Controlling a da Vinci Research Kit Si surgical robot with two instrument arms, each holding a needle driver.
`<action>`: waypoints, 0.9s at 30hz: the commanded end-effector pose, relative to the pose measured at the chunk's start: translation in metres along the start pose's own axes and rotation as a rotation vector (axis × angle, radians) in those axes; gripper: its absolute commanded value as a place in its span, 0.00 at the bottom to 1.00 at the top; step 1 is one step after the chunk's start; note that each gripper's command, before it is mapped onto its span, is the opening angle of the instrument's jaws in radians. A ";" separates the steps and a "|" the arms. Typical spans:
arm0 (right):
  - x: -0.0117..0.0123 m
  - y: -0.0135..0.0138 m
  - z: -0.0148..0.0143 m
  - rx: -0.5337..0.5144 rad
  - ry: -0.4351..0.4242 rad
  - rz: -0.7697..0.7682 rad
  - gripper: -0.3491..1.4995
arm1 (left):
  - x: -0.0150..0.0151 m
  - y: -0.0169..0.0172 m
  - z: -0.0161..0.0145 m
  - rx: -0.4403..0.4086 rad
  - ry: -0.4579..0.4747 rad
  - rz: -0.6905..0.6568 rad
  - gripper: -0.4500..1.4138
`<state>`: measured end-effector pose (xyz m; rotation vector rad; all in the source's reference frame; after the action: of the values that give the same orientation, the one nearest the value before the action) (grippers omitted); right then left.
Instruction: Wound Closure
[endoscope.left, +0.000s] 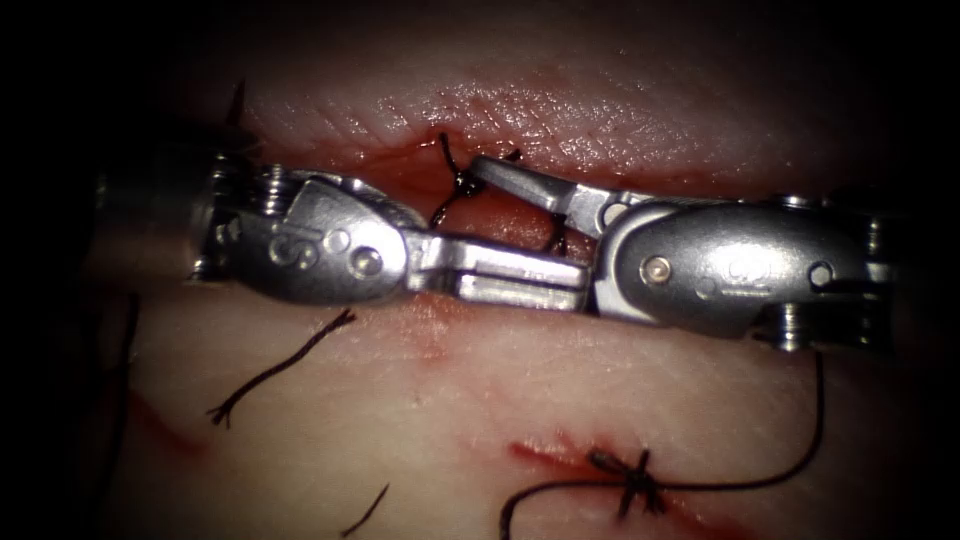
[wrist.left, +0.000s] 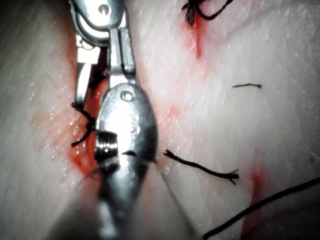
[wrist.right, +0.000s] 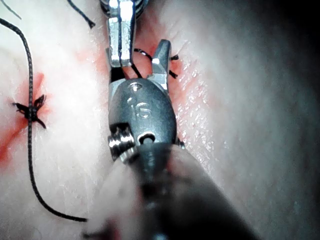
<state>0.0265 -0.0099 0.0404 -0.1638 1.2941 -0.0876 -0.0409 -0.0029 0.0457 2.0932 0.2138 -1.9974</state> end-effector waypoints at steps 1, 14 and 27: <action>-0.0002 0.0003 0.0014 -0.001 0.003 -0.002 0.80 | -0.0006 -0.0002 0.0005 -0.001 0.002 0.000 0.00; -0.0005 0.0004 0.0020 0.007 0.009 -0.006 0.70 | -0.0002 0.0000 0.0008 -0.001 0.002 -0.012 0.00; -0.0009 0.0002 0.0015 0.040 0.000 -0.076 0.27 | 0.0007 0.0005 0.0012 -0.005 0.007 -0.011 0.00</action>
<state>0.0270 -0.0097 0.0414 -0.1632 1.2812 -0.1659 -0.0412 -0.0039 0.0443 2.0994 0.2329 -1.9963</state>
